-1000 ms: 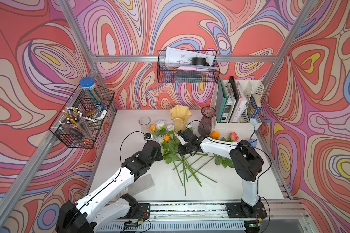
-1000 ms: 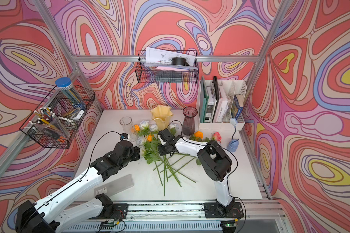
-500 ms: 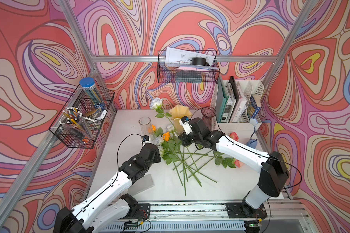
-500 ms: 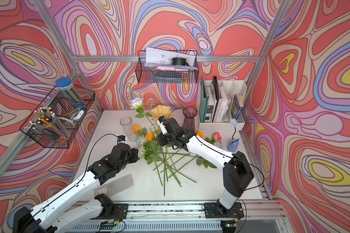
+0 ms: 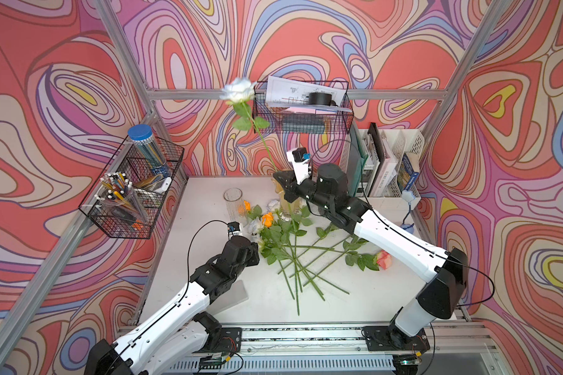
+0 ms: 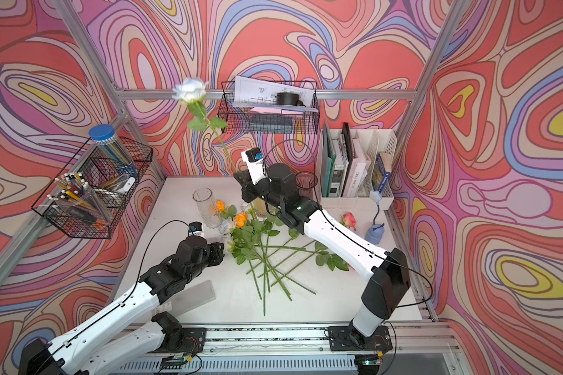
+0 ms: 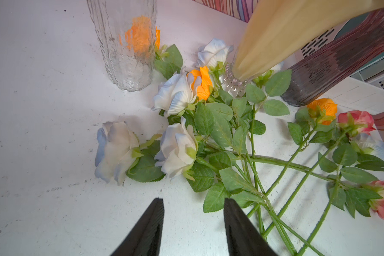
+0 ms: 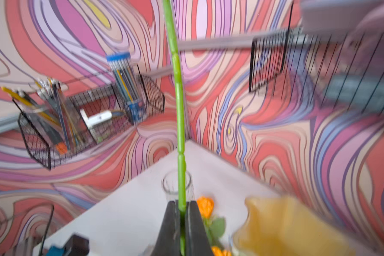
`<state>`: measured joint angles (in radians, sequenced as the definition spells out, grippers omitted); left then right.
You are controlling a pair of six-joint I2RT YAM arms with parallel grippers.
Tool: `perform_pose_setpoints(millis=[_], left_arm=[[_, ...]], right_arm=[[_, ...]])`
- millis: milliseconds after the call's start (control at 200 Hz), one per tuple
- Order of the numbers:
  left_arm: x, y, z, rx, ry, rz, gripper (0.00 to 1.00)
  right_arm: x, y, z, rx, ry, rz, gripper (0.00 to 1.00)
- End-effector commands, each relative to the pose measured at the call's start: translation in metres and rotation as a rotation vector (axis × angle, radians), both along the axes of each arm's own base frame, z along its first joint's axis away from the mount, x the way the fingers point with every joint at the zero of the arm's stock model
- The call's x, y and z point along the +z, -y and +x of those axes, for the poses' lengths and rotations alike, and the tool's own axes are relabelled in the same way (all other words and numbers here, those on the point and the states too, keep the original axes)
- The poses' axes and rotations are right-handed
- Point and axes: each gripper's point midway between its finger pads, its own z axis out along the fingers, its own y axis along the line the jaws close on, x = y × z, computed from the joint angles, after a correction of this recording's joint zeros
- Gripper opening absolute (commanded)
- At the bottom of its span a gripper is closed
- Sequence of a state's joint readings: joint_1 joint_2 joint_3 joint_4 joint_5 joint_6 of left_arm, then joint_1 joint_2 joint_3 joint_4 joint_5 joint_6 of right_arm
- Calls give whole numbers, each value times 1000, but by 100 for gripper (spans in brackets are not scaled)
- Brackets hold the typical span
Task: Arrange the flowers in different vases according to their colors
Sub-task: Insert the flower into the vase.
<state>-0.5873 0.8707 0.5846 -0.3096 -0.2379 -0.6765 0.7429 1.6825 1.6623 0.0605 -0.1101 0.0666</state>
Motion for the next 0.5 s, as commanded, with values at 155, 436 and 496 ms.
perform_pose_setpoints(millis=[155,436,496], left_arm=[[-12,-1,-3,-14,-5,-2,51],[-18,3,2,-28,-6,5,51],[-18,3,2,-34,-6,9,51]], right_arm=[[48,-7,57,-199,306,40,0],[4,-20,121,-302,374,-58,0],[-5,-18,131,-318,371,-72,0]])
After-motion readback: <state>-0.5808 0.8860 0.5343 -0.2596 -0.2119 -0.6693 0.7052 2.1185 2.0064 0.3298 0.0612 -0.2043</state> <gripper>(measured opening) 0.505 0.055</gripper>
